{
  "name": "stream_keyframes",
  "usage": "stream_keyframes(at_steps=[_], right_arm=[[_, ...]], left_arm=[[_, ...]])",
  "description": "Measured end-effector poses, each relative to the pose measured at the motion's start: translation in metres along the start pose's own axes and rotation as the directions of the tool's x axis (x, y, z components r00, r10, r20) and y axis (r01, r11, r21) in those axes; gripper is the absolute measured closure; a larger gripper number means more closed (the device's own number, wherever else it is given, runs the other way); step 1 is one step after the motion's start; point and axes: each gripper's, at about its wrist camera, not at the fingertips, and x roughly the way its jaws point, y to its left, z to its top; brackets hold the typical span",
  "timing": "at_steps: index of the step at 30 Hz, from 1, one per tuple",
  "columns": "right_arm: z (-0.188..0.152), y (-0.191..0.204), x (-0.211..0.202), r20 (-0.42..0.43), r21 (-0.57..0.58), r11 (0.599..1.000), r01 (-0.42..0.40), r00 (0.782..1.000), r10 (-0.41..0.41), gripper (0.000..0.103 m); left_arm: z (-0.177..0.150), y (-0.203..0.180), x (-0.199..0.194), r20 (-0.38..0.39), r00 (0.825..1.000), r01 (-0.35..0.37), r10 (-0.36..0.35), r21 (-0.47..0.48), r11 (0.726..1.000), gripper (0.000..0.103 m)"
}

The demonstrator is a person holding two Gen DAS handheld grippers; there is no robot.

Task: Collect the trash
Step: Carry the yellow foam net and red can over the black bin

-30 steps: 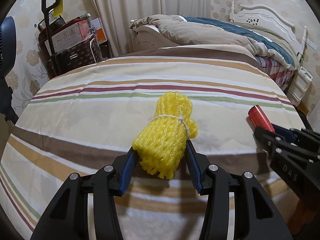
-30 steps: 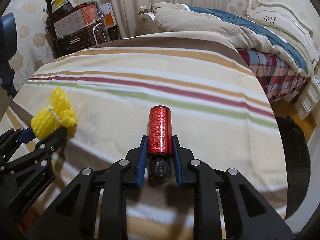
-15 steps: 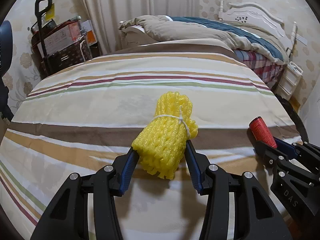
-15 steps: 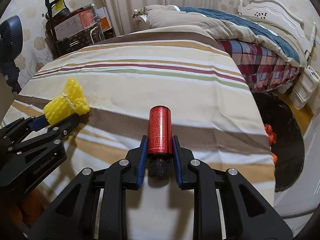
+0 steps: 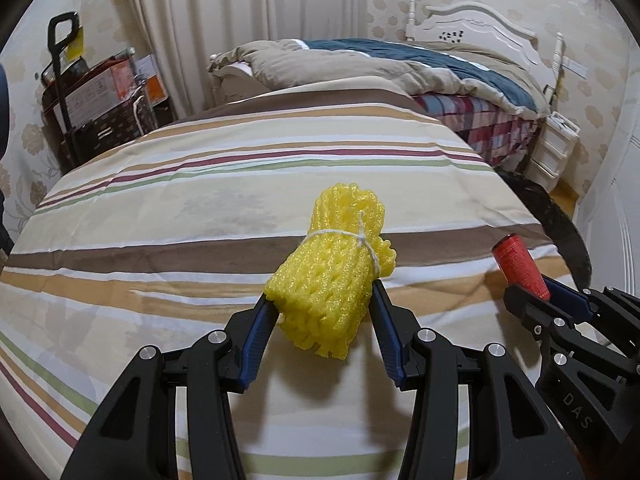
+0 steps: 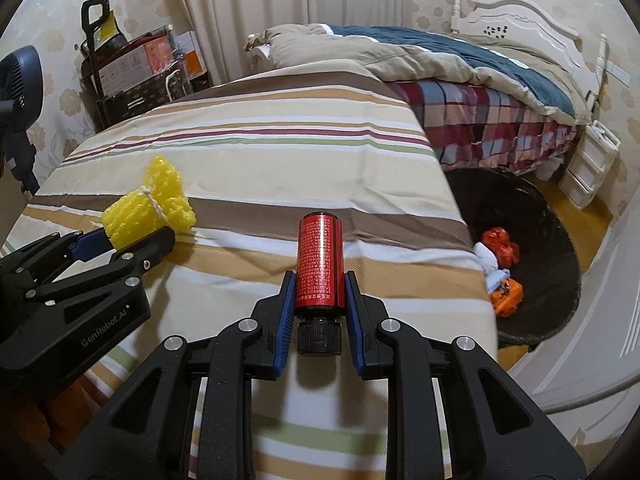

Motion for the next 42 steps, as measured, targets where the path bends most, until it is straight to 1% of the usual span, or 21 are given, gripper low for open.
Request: stream_keyframes(at_steps=[6, 14, 22, 32, 36, 42], right_arm=[[-0.005, -0.020, -0.015, 0.030, 0.041, 0.999, 0.025, 0.999, -0.027, 0.080], [-0.006, -0.058, -0.031, 0.068, 0.120, 0.989, 0.083, 0.994, -0.091, 0.080], [-0.001, -0.100, -0.042, 0.102, 0.188, 0.971, 0.148, 0.980, -0.169, 0.080], [0.013, -0.141, -0.039, 0.121, 0.233, 0.953, 0.196, 0.966, -0.228, 0.080], [0.018, -0.156, -0.034, 0.124, 0.244, 0.946, 0.211, 0.961, -0.247, 0.080], [0.025, -0.172, -0.025, 0.120, 0.267, 0.937, 0.225, 0.957, -0.264, 0.080]], left_arm=[[0.004, -0.018, -0.005, 0.023, 0.999, 0.034, -0.034, 0.025, 0.999, 0.055], [0.018, -0.051, -0.009, 0.059, 0.995, 0.081, -0.086, 0.075, 0.994, 0.055], [0.033, -0.091, -0.005, 0.080, 0.987, 0.126, -0.138, 0.144, 0.982, 0.055], [0.056, -0.136, 0.010, 0.103, 0.975, 0.173, -0.196, 0.195, 0.965, 0.055], [0.065, -0.151, 0.018, 0.116, 0.973, 0.174, -0.201, 0.210, 0.962, 0.055], [0.076, -0.170, 0.032, 0.106, 0.972, 0.180, -0.207, 0.220, 0.959, 0.055]])
